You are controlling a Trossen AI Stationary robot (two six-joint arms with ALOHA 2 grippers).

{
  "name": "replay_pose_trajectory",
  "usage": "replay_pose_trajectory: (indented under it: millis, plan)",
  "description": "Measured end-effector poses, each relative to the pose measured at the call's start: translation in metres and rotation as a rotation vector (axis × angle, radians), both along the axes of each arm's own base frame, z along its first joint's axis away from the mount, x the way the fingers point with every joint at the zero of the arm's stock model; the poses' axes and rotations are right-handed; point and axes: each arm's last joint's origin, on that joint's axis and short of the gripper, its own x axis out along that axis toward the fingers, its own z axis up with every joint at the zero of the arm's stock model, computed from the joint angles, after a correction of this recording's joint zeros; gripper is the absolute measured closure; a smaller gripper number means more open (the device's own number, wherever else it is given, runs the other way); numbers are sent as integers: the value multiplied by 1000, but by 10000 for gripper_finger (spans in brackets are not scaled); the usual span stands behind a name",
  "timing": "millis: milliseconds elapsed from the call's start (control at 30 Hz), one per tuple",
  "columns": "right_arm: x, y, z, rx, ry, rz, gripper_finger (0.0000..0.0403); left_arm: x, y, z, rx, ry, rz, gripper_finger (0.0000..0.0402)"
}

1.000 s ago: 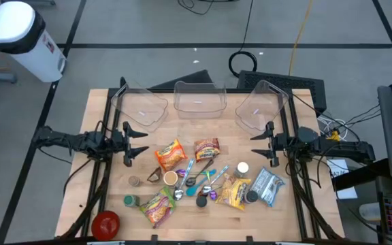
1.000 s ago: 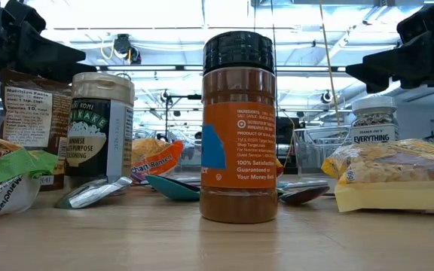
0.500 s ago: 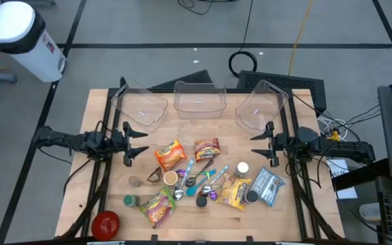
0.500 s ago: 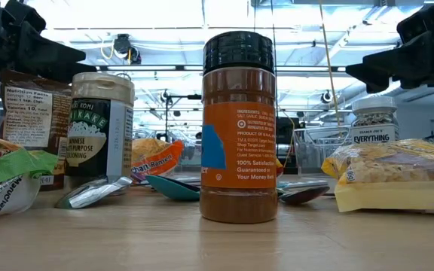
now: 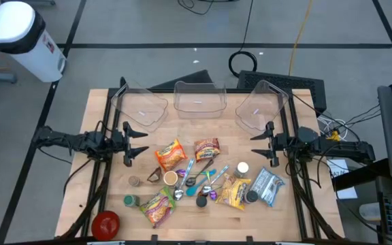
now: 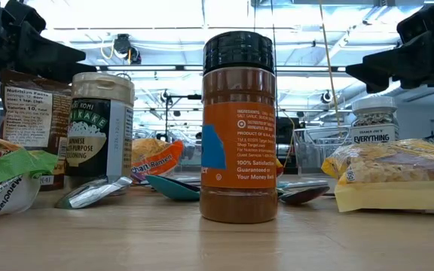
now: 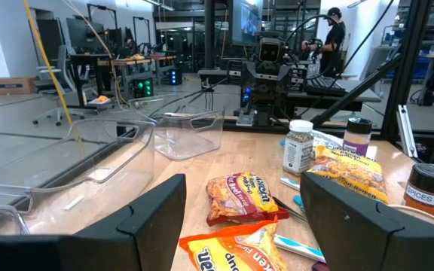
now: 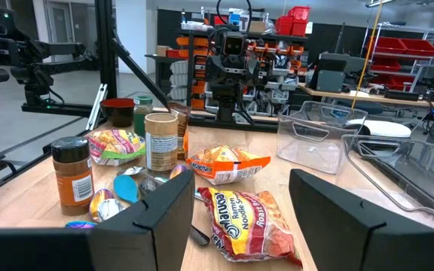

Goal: Pick & Place Food Item

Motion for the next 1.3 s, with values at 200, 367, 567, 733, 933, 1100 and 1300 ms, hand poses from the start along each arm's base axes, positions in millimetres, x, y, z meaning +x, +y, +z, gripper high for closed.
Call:
replay_pose_trajectory:
  millis: [200,367,567,733,933,1100,1300]
  plan:
    - [0,0,0,0,-1,0,193,0,0,0,0,0,0,133]
    - [0,0,0,0,0,0,193,0,0,0,0,0,0,133]
    - [0,0,0,0,0,0,193,0,0,0,0,0,0,133]
    - [0,0,0,0,0,0,193,0,0,0,0,0,0,133]
    - [0,0,0,0,0,0,193,0,0,0,0,0,0,133]
    - [0,0,0,0,0,0,193,0,0,0,0,-1,0,133]
    - [0,0,0,0,0,0,193,0,0,5,-1,-49,1,133]
